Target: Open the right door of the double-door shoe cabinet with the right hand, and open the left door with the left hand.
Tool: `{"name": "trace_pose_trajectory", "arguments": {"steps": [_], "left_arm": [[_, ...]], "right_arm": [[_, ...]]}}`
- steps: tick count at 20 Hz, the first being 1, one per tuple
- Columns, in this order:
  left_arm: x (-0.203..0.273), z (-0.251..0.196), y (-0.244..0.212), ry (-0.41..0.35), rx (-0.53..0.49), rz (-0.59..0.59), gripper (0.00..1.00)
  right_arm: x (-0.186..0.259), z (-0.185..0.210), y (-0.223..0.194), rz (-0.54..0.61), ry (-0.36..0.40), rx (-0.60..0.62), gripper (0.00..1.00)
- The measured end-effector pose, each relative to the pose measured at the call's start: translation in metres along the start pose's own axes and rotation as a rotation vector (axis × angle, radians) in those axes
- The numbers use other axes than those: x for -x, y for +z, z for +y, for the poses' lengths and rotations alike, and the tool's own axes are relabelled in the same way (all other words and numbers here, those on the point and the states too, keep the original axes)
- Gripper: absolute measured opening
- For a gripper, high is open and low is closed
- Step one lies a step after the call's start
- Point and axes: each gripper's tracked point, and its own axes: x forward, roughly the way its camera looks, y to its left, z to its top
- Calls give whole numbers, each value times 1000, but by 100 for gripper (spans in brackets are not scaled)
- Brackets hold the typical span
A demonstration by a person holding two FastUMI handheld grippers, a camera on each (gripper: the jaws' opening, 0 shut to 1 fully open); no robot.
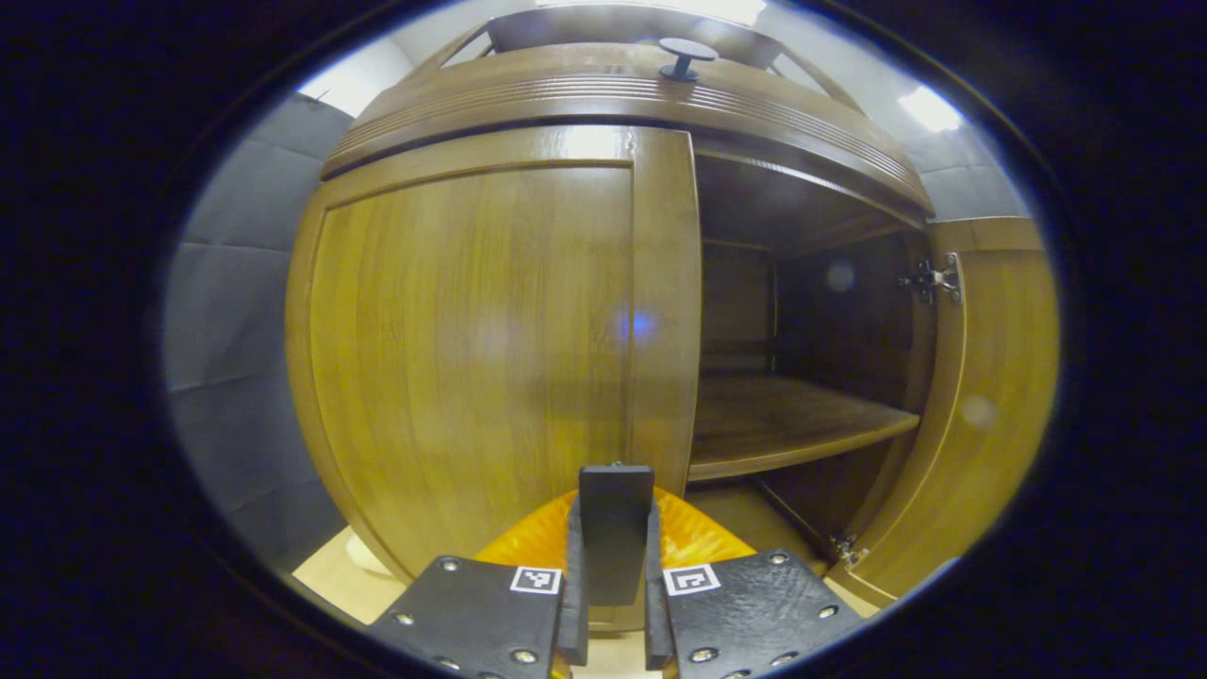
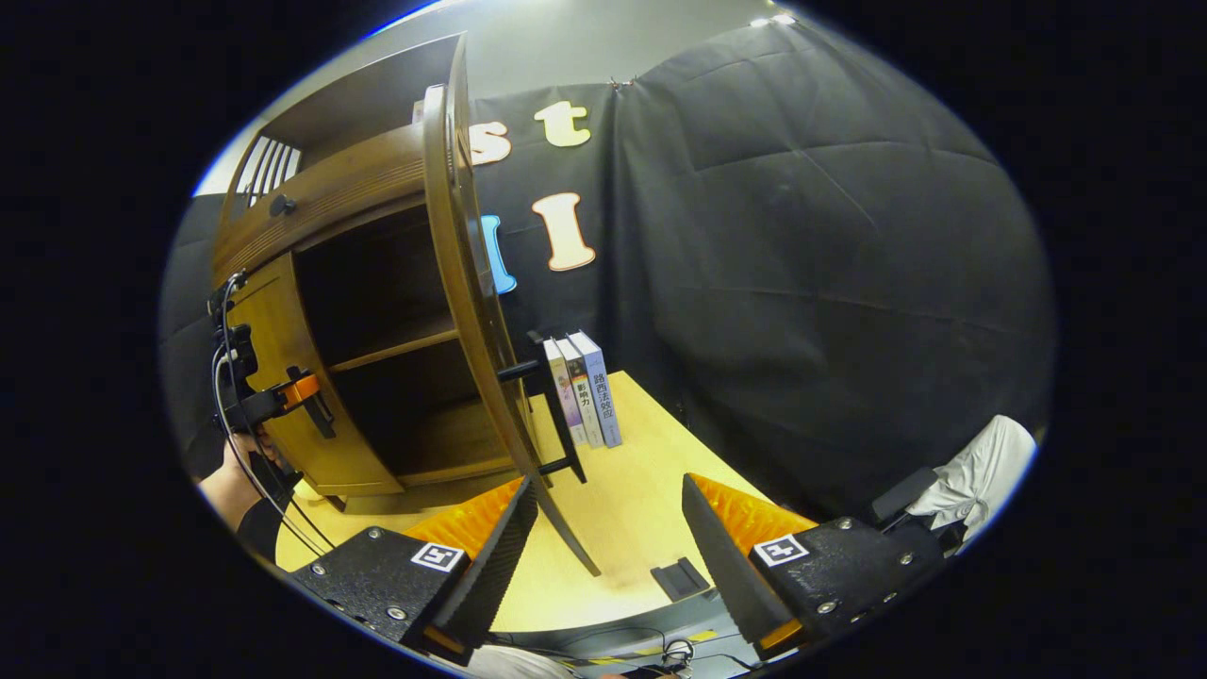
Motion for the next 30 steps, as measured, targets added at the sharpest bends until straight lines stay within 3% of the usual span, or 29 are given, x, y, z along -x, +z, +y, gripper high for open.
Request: {"name": "trace_pose_trajectory", "arguments": {"steps": [2, 4, 7, 8, 12, 14, 15, 19, 30], "left_arm": [[9, 1, -1, -19, 3, -4, 25], [18, 4, 0, -36, 0, -11, 25], [39, 10, -4, -65, 8, -19, 25], [50, 10, -7, -73, 15, -18, 25], [85, 17, -6, -103, 43, -16, 28], [99, 23, -8, -118, 45, -23, 25], [106, 26, -9, -124, 51, -24, 18], [134, 38, -12, -147, 61, -29, 18], [196, 87, -19, -146, 79, -34, 25]], "right_arm": [[4, 8, -4, 0, 6, 3, 96], [7, 18, -9, 3, 17, 5, 92], [8, 36, -21, 18, 34, 11, 95], [6, 44, -23, 26, 44, 9, 92], [7, 82, -35, 40, 97, 11, 92], [7, 99, -37, 38, 125, 22, 92], [7, 109, -38, 37, 140, 27, 92], [1, 137, -41, 42, 184, 47, 92], [4, 186, -58, 67, 277, 65, 92]]}}
